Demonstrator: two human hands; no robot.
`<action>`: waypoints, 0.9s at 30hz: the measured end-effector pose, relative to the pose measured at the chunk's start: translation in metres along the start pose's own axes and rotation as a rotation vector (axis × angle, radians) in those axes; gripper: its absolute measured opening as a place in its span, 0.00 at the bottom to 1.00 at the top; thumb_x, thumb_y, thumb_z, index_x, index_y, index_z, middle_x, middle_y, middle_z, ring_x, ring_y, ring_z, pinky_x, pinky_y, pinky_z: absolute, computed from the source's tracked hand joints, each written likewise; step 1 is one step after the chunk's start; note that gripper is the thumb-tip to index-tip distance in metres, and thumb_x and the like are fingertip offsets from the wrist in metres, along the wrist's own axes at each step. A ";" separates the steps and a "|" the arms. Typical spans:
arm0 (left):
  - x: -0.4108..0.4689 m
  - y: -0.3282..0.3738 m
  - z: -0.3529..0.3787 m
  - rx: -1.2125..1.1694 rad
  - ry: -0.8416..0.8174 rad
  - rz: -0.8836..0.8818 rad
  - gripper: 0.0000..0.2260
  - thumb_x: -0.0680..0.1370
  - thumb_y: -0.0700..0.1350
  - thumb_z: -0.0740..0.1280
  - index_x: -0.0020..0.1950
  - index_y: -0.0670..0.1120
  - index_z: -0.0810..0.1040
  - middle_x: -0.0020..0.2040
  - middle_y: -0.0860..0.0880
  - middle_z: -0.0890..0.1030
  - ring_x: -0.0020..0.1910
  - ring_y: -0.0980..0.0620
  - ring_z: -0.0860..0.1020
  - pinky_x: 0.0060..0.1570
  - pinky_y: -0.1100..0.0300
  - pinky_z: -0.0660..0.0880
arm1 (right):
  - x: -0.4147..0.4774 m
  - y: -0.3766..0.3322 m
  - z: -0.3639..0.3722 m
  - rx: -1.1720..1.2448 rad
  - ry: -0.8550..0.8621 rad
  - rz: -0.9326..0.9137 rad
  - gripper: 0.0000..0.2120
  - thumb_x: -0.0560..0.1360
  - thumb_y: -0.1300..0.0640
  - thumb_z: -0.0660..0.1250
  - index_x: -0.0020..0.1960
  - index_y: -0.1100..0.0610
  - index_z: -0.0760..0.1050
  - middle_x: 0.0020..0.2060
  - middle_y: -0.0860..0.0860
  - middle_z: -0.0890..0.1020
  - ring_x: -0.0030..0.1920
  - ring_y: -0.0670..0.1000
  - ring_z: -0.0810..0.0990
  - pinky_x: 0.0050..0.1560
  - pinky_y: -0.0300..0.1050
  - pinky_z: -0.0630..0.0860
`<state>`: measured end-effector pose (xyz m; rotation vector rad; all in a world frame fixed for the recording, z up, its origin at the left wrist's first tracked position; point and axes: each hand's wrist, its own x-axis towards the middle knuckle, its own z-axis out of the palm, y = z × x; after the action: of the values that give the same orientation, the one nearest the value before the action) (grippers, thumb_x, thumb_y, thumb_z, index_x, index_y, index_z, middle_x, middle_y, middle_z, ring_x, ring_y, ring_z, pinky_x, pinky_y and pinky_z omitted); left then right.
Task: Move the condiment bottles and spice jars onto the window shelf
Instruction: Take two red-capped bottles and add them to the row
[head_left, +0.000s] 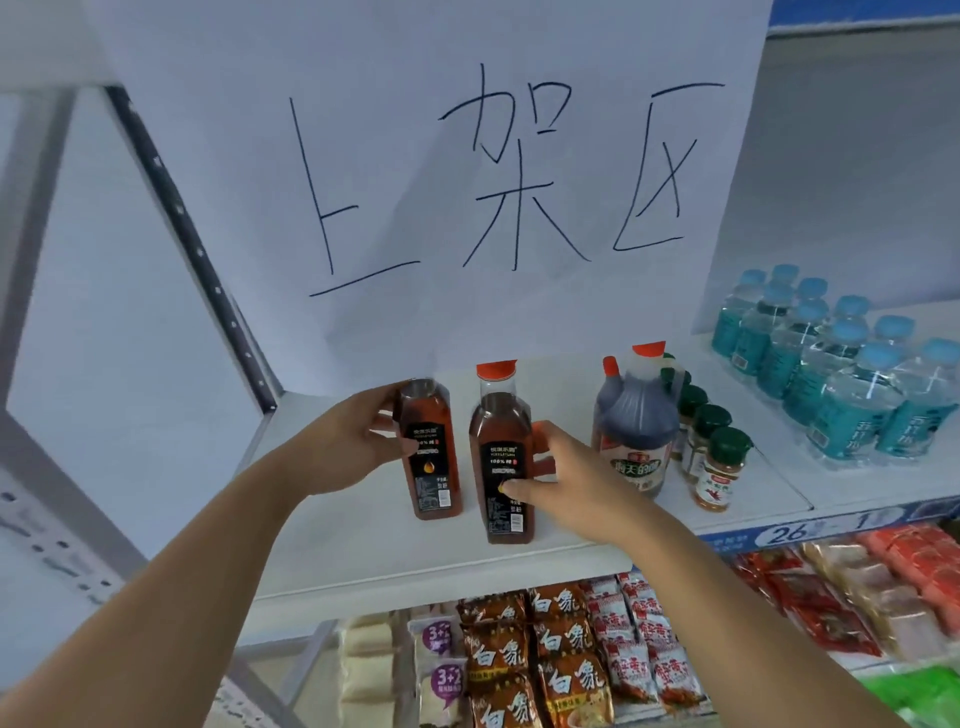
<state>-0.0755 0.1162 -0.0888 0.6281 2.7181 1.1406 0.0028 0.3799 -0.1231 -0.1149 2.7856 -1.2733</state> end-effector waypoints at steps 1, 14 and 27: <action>-0.002 -0.002 -0.001 -0.007 0.008 -0.011 0.25 0.78 0.40 0.73 0.64 0.67 0.71 0.62 0.58 0.81 0.61 0.54 0.80 0.63 0.48 0.79 | 0.001 -0.002 0.002 -0.008 -0.016 -0.005 0.25 0.79 0.46 0.71 0.71 0.47 0.65 0.68 0.44 0.77 0.67 0.47 0.77 0.64 0.47 0.72; -0.014 -0.004 0.027 -0.055 0.211 -0.153 0.21 0.76 0.49 0.76 0.65 0.57 0.73 0.57 0.62 0.81 0.53 0.64 0.79 0.56 0.57 0.75 | 0.003 -0.003 0.011 0.060 0.018 0.009 0.23 0.75 0.46 0.75 0.65 0.45 0.69 0.61 0.43 0.80 0.58 0.45 0.80 0.57 0.43 0.74; -0.140 -0.012 -0.002 -0.128 0.445 -0.318 0.19 0.75 0.46 0.77 0.61 0.61 0.76 0.56 0.62 0.84 0.57 0.62 0.83 0.58 0.61 0.77 | -0.010 -0.052 0.078 0.120 -0.278 -0.240 0.23 0.73 0.48 0.78 0.64 0.43 0.72 0.56 0.39 0.82 0.53 0.39 0.81 0.60 0.45 0.80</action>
<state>0.0469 0.0478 -0.1018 -0.0927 2.9075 1.4925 0.0221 0.2878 -0.1343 -0.5863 2.5097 -1.3493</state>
